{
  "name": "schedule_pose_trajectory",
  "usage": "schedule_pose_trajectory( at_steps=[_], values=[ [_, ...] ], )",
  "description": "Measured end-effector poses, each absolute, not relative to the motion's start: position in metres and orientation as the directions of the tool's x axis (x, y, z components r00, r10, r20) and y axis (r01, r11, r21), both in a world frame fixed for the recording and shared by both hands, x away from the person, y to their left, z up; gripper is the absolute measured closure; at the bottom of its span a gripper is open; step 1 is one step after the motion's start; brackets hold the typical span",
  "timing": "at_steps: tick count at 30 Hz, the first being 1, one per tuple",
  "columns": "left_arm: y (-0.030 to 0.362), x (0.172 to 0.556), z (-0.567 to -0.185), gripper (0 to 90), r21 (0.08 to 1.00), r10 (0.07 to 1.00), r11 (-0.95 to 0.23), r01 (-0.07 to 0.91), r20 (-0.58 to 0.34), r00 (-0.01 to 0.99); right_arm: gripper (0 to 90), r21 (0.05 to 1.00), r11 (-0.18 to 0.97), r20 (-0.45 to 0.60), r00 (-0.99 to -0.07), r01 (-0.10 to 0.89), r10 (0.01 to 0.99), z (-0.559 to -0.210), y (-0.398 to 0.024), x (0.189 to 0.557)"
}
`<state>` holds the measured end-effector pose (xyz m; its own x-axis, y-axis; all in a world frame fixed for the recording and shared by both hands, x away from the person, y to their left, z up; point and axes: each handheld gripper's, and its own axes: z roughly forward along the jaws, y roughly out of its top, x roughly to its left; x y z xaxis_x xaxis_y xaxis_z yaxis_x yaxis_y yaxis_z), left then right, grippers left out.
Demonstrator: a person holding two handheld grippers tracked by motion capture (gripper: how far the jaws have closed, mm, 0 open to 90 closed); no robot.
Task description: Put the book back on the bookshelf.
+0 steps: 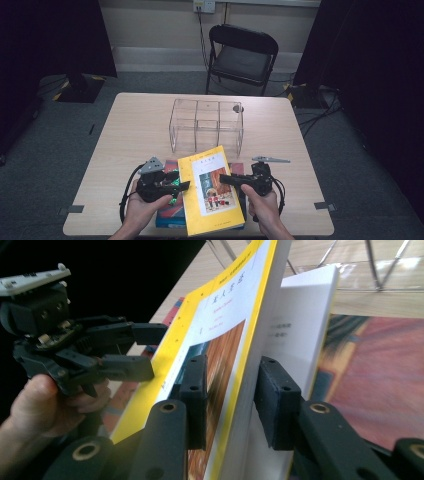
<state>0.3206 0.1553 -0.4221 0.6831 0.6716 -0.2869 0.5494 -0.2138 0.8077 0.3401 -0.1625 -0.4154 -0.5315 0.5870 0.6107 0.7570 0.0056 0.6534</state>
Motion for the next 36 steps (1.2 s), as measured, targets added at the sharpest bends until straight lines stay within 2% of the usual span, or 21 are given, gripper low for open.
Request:
schedule_pose_trajectory(
  at_steps=[4, 9, 16, 22, 30, 33, 34, 36],
  values=[
    [0.155, 0.32, -0.422, 39.4, 0.807, 0.674, -0.211, 0.552, -0.288, 0.68, 67.3, 0.616, 0.044, 0.641, -0.533, 0.786, 0.552, -0.419, -0.151, 0.354],
    [0.156, 0.321, -0.423, 39.0, 0.81, 0.662, -0.209, 0.548, -0.295, 0.689, 74.2, 0.62, 0.055, 0.654, -0.554, 0.783, 0.515, -0.418, -0.147, 0.36],
    [0.162, 0.324, -0.423, 29.1, 0.797, 0.646, -0.167, 0.581, -0.357, 0.675, 79.4, 0.671, 0.02, 0.65, -0.601, 0.741, 0.465, -0.415, -0.147, 0.354],
    [0.166, 0.328, -0.424, 23.5, 0.787, 0.603, -0.122, 0.604, -0.424, 0.675, 80.2, 0.747, 0.025, 0.588, -0.678, 0.664, 0.442, -0.404, -0.144, 0.347],
    [0.154, 0.326, -0.427, 24.2, 0.792, 0.514, -0.143, 0.594, -0.453, 0.728, 80.2, 0.799, 0.033, 0.535, -0.734, 0.601, 0.418, -0.398, -0.14, 0.341],
    [0.155, 0.326, -0.426, 30.3, 0.779, 0.481, -0.136, 0.612, -0.488, 0.728, 80.2, 0.805, 0.036, 0.527, -0.742, 0.592, 0.415, -0.397, -0.139, 0.341],
    [0.156, 0.326, -0.424, 35.0, 0.78, 0.461, -0.13, 0.612, -0.5, 0.734, 80.1, 0.808, 0.041, 0.521, -0.746, 0.587, 0.414, -0.396, -0.139, 0.341],
    [0.156, 0.325, -0.419, 38.9, 0.8, 0.459, -0.136, 0.585, -0.472, 0.753, 80.1, 0.816, 0.039, 0.514, -0.755, 0.576, 0.407, -0.392, -0.14, 0.341]
  ],
)
